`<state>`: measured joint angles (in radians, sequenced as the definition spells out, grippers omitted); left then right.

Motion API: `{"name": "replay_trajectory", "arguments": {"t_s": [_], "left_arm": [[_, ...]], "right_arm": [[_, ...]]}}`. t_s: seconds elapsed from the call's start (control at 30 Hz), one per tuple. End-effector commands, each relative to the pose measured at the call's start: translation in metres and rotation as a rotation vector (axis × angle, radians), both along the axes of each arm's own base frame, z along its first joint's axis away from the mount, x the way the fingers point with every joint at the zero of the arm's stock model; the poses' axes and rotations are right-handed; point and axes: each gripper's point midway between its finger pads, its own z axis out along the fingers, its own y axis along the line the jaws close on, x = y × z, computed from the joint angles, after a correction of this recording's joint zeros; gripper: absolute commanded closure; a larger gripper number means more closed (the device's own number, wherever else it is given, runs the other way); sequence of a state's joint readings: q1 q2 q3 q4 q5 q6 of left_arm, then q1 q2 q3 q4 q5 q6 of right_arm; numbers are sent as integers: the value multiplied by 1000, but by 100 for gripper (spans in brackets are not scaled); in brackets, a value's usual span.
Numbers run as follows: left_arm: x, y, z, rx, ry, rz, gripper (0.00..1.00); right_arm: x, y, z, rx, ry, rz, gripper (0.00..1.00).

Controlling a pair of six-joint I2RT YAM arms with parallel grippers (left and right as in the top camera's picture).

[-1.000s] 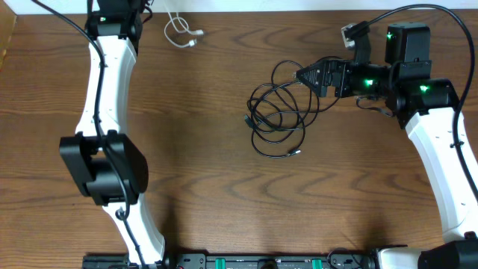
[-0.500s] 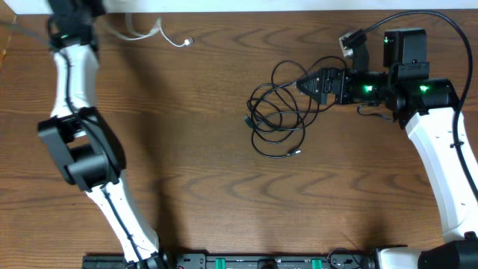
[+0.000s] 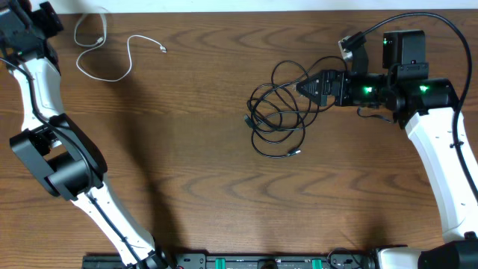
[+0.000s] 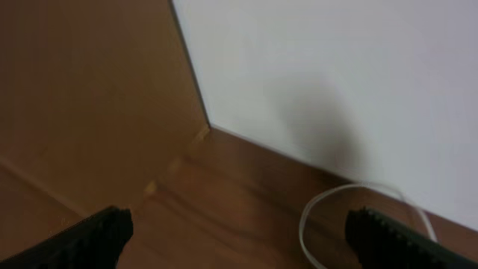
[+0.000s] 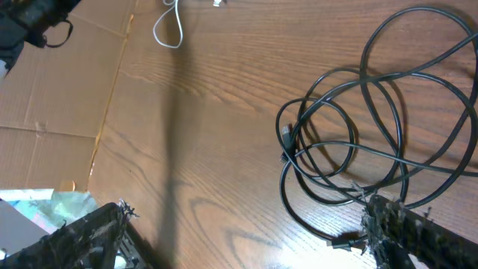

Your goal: Untangle cables

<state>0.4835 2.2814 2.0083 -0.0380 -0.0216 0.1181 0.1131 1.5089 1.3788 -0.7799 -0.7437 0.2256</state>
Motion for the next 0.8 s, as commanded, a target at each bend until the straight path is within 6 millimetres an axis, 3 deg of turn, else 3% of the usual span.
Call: {"name": "replay_trajectory", "arguments": {"t_s": [0.0, 0.2, 0.53, 0.63, 0.77], "left_arm": [[1, -17, -6, -127, -4, -17, 4], [-20, -61, -62, -399, 169, -56, 4], [-70, -119, -119, -644, 452, 40, 4], [-73, -146, -128, -734, 477, 75, 4], [-58, -179, -130, -767, 462, 48, 4]], "right_arm": [[-4, 6, 8, 9, -16, 15, 1], [-5, 8, 8, 5, -23, 26, 1], [-5, 8, 8, -11, -56, 52, 1], [-5, 8, 8, -15, -63, 57, 1], [-6, 8, 7, -15, -58, 58, 1]]}}
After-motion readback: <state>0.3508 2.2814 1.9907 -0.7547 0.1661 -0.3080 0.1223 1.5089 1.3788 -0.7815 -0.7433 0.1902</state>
